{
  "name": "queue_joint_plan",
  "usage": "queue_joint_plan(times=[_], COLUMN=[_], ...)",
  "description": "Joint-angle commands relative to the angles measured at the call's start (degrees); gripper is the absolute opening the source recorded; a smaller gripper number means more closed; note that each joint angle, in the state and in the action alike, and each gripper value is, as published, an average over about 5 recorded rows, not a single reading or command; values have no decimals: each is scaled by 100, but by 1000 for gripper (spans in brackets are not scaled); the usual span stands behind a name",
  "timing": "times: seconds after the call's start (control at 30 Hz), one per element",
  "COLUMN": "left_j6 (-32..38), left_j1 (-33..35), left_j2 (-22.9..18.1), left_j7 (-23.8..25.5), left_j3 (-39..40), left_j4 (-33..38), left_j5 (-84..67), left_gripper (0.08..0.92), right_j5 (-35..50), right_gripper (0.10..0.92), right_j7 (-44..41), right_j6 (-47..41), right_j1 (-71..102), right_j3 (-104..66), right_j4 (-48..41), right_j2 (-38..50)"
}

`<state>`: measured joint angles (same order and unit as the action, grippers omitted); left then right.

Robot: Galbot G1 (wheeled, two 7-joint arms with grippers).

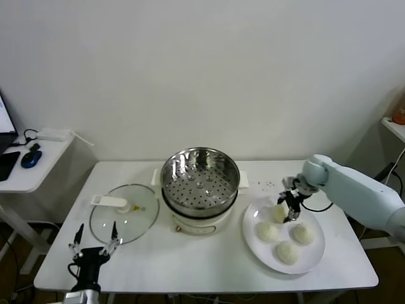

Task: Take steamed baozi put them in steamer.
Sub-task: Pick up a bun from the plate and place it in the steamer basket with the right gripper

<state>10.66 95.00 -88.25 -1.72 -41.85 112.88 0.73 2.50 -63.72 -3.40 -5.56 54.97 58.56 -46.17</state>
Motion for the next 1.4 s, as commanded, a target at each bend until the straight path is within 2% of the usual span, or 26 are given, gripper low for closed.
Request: queue_joint_plan(times=[0.03,0.3,0.57,0.9,1.17,1.4], left_j6=[6,6,-11,-16,-69,-89], left_j1=[19,95,105,132,101,88], left_j2=[3,23,22,18,36,54], left_j7=[13,42,45,40,40,38], left_j3=[3,40,79,75,22,-13], left_j4=[-7,-5,43,95,148,131], left_j5=[10,26,64,82,80,72], left_gripper=[823,823,823,823,823,823], right_j5=[152,457,291,-1716,-2945,-3769], right_gripper=[711,712,712,712,713,712], right_j7=[-45,-160,-223,-129,-54,-2], right_j6=[160,666,1356,2256,2752,3026], right_j1=[-748,-2557,-3992,-3685,-2640,-1866], right_j3=[237,1314,1982,1299,880,582], right_j4=[736,1755,2133,2114,1403,629], right_j2=[275,489,-147,-1434,-2468,-3018])
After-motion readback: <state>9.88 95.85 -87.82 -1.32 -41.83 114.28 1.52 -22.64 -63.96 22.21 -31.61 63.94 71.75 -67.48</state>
